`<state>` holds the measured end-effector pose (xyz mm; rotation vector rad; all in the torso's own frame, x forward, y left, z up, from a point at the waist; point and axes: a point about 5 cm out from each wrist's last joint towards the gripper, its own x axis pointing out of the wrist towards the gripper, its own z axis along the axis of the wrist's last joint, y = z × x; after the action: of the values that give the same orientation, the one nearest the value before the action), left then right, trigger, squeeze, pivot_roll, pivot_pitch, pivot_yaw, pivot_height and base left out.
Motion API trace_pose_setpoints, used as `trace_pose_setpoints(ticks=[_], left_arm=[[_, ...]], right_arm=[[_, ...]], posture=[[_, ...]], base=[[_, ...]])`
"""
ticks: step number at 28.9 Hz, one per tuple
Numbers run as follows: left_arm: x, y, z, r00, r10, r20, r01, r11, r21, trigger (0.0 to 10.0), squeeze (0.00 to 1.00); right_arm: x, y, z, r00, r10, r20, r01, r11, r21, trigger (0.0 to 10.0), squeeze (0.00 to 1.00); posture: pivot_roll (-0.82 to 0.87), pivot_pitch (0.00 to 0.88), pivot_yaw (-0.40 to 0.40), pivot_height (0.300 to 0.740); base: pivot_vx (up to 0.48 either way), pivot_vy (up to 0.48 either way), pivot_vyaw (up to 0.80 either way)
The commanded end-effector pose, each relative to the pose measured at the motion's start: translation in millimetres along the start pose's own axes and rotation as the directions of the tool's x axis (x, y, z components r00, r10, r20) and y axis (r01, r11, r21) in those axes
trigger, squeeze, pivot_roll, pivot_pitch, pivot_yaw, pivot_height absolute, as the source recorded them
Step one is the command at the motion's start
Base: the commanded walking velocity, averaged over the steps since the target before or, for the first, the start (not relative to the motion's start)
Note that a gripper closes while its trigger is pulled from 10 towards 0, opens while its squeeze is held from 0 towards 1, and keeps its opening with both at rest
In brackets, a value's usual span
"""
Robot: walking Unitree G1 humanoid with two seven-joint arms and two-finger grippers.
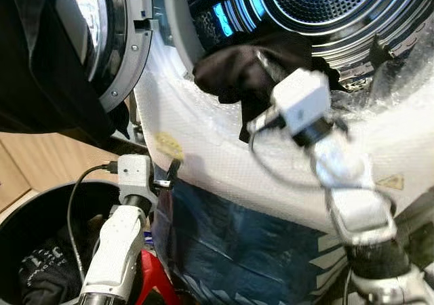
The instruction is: Clothes washing
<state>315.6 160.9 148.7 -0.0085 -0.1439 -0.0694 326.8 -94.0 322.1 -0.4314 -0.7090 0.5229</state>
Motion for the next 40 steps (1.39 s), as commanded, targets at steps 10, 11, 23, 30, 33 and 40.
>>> trace_pose_setpoints(ticks=[10,11,23,30,33,40], left_arm=[[1.6,-2.5,-0.5,1.0,-0.013,0.003,0.013,1.0,0.012,10.0,0.0],[1.6,-2.5,-0.5,1.0,-0.013,0.003,0.013,1.0,0.012,10.0,0.0],[1.4,-15.4,-5.5,0.999,-0.045,-0.012,0.045,0.999,-0.005,10.0,0.0],[2.9,-11.4,-4.6,0.999,-0.038,-0.016,0.038,0.999,0.004,10.0,0.0],[2.8,-12.0,-6.3,0.999,-0.045,-0.022,0.045,0.999,0.006,10.0,0.0],[2.2,-20.5,-7.4,0.998,-0.062,-0.024,0.062,0.998,-0.005,10.0,0.0]], right_arm=[[98.2,-78.8,33.3,0.989,-0.124,-0.076,0.145,0.861,0.488,0.0,0.0],[98.2,-78.8,33.3,0.989,-0.124,-0.076,0.145,0.861,0.488,0.0,0.0],[77.1,-119.4,-2.5,0.695,-0.513,-0.505,0.653,0.744,0.143,10.0,0.0],[47.8,-99.9,-56.6,0.588,-0.455,-0.668,0.669,0.739,0.085,10.0,0.0],[42.4,-96.5,-64.5,0.56,-0.444,-0.699,0.671,0.738,0.068,10.0,0.0],[42.8,-101.4,-61.6,0.62,-0.417,-0.665,0.582,0.812,0.033,10.0,1.0]], posture=[[-0.05,0.0,-0.005,0.74],[-0.05,0.0,-0.005,0.74],[-0.05,0.0,-0.034,0.74],[-0.06,0.0,-0.032,0.74],[-0.07,0.0,-0.032,0.74],[-0.07,0.0,-0.034,0.74]], base=[[0.0,0.0,0.0],[0.0,0.0,0.0],[0.0,0.0,0.0],[0.0,0.0,0.0],[0.0,0.0,0.0],[0.0,0.0,0.0]])
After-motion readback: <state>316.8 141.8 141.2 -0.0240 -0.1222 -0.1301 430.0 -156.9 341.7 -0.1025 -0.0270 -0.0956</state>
